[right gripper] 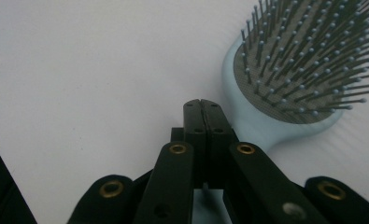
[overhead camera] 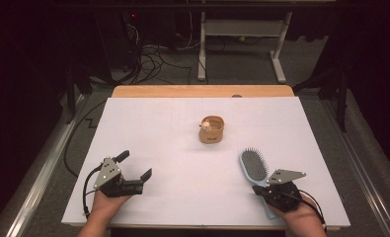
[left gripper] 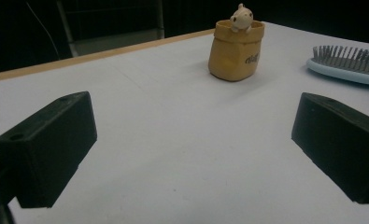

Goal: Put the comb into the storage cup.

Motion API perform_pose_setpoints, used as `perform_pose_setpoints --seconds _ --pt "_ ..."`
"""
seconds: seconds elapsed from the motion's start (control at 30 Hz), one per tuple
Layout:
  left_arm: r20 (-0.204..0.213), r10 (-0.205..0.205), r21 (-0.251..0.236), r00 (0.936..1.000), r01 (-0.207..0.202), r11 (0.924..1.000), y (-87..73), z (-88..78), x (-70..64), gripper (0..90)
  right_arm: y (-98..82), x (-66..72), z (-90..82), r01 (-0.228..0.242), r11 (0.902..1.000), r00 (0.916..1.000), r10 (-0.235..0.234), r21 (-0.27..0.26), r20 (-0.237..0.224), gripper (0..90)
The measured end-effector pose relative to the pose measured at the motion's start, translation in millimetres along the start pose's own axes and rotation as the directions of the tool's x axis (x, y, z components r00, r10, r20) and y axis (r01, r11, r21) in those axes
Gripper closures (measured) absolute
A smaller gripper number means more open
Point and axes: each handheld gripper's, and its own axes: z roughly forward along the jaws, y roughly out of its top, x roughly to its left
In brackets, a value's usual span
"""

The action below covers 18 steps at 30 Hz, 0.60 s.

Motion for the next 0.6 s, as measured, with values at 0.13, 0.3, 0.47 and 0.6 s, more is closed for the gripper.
perform_pose_setpoints --seconds 0.13,0.3,0.47,0.6 --pt "0.012 -0.006 0.022 0.9999 0.006 0.9997 -0.3 1.5 0.3 0.9 -2.3 -3.5 -2.2 -0.01 1.0 0.9999 0.01 0.0 0.006 90.0" --pt "0.015 -0.003 0.03 0.9999 0.002 0.9995 -1.3 3.1 -0.2 1.2 -4.6 -8.5 -5.1 -0.019 0.9998 0.9995 0.019 0.005 0.024 90.0" --pt "0.013 -0.001 0.032 0.9999 0.001 0.9995 -1.7 4.1 -0.7 1.2 -5.4 -9.4 -4.6 -0.011 0.9999 0.9992 0.011 0.011 0.038 90.0" --pt "0.007 -0.003 0.024 1.0 0.003 0.9997 -1.1 3.2 -0.5 0.9 -5.1 -6.9 -5.7 -0.001 1.0 0.9999 0.001 0.0 0.015 90.0"
